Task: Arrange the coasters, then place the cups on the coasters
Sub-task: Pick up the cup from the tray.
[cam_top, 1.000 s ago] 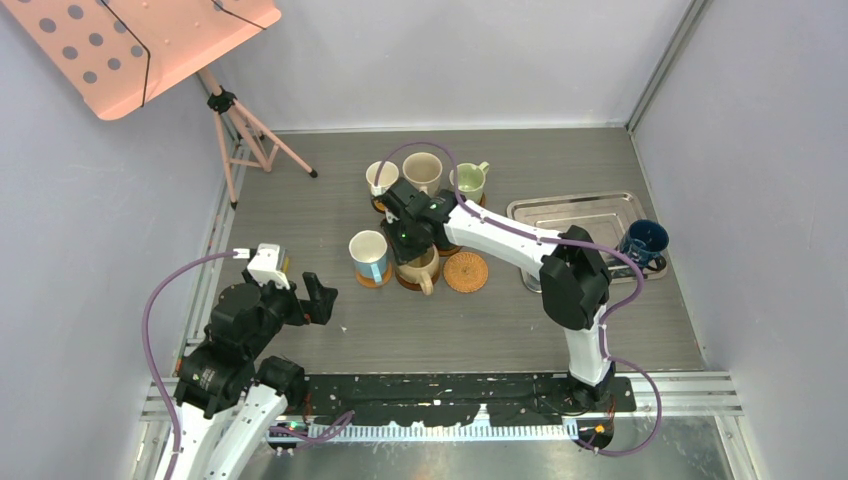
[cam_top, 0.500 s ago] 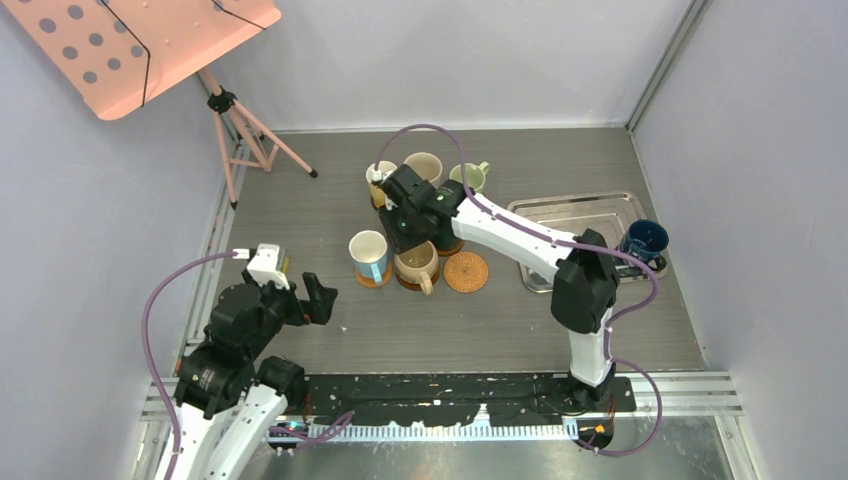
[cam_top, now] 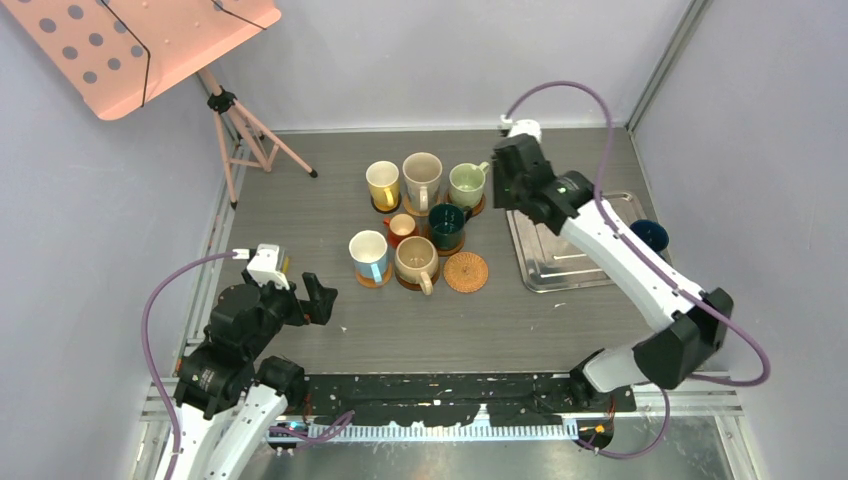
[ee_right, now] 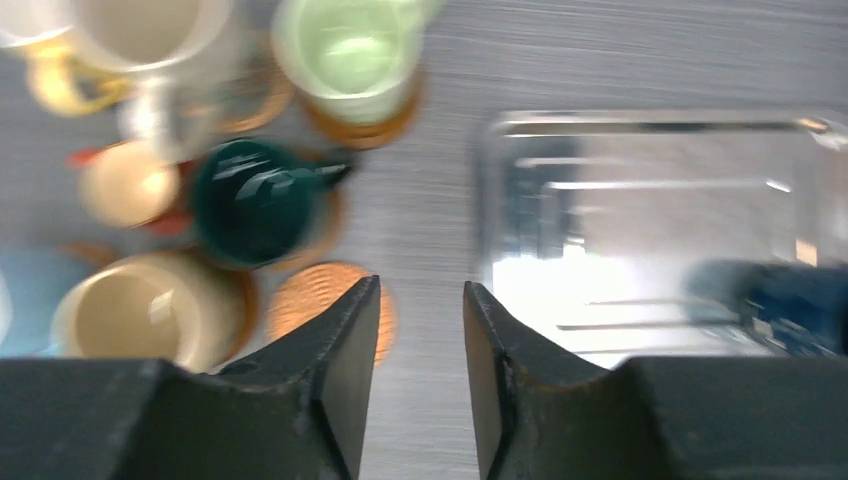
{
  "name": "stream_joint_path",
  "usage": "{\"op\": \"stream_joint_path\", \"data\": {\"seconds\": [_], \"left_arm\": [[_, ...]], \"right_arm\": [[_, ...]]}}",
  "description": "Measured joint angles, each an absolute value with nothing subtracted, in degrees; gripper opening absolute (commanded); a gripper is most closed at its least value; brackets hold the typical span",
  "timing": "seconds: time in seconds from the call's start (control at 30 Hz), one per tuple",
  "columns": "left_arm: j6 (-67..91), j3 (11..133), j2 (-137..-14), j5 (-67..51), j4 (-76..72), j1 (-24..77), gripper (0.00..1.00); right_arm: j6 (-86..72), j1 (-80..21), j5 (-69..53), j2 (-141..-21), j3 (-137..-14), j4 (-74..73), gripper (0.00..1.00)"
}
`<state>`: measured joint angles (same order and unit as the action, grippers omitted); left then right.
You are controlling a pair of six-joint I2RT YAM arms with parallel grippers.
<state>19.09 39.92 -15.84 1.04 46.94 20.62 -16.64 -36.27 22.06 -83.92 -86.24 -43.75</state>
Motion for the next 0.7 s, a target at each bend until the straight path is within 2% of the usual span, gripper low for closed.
{"op": "stream_joint_path", "data": {"seconds": [0.13,0.23,0.47,0.7], "left_arm": [[19.09,39.92,-15.84,1.02,46.94,20.62,0.99],[19.09,39.9,-15.86,0.99,46.94,20.62,0.99],[19.09,39.9,-15.92,0.93,46.94,20.62,0.99],[19.09,39.92,-16.49,0.91,46.94,20.62,0.99]], "right_arm": [[-15.75,-27.22,29.67,-78.39,-77.25,-42.48,0.59],[-14.72,-19.9,32.84,-76.71,-71.66,-41.47,0.63],[-12.64,-4.25,37.04,-77.49,-67.92,-39.42,0.66],[-12.91,7.64,36.47,-83.29,-67.92,-38.0,0.65]]}}
